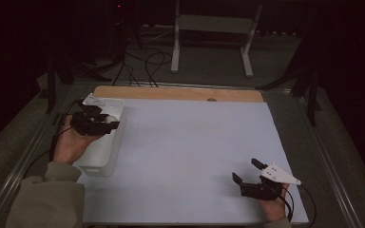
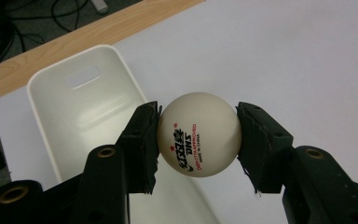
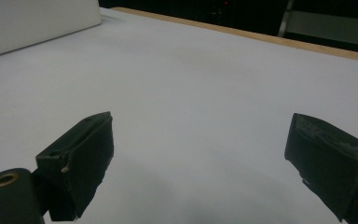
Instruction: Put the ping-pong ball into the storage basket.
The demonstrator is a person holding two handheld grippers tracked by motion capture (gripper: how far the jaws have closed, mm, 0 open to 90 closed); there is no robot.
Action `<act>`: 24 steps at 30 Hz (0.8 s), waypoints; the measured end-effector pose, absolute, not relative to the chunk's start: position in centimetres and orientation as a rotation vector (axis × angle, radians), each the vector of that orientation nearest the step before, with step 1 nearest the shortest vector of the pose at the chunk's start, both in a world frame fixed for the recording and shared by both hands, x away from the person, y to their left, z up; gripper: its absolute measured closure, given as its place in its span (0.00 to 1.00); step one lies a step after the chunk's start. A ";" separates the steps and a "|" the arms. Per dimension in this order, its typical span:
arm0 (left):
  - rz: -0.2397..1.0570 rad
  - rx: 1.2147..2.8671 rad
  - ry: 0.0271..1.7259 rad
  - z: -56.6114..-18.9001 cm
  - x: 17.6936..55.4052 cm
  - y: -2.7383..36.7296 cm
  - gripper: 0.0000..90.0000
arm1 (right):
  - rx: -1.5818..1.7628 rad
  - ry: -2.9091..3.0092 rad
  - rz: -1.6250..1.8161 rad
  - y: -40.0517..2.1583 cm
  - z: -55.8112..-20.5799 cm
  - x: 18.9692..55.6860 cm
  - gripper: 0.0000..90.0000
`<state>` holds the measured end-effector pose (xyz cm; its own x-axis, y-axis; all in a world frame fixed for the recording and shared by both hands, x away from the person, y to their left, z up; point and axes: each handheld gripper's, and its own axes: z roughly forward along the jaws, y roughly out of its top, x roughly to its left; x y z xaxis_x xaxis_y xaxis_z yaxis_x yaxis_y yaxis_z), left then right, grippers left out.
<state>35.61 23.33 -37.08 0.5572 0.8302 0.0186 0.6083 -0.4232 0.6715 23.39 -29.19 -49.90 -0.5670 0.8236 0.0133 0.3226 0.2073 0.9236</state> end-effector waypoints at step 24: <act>0.471 2.165 1.209 -38.2 35.2 25.3 0.57 | 1.064 1.996 1.341 -29.2 -49.9 23.4 0.08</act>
<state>35.17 25.25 -38.18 0.5205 0.8537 0.0132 0.6375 -0.3989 0.6592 23.38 -29.18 -49.89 -0.5650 0.8250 0.0142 0.3250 0.2068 0.9228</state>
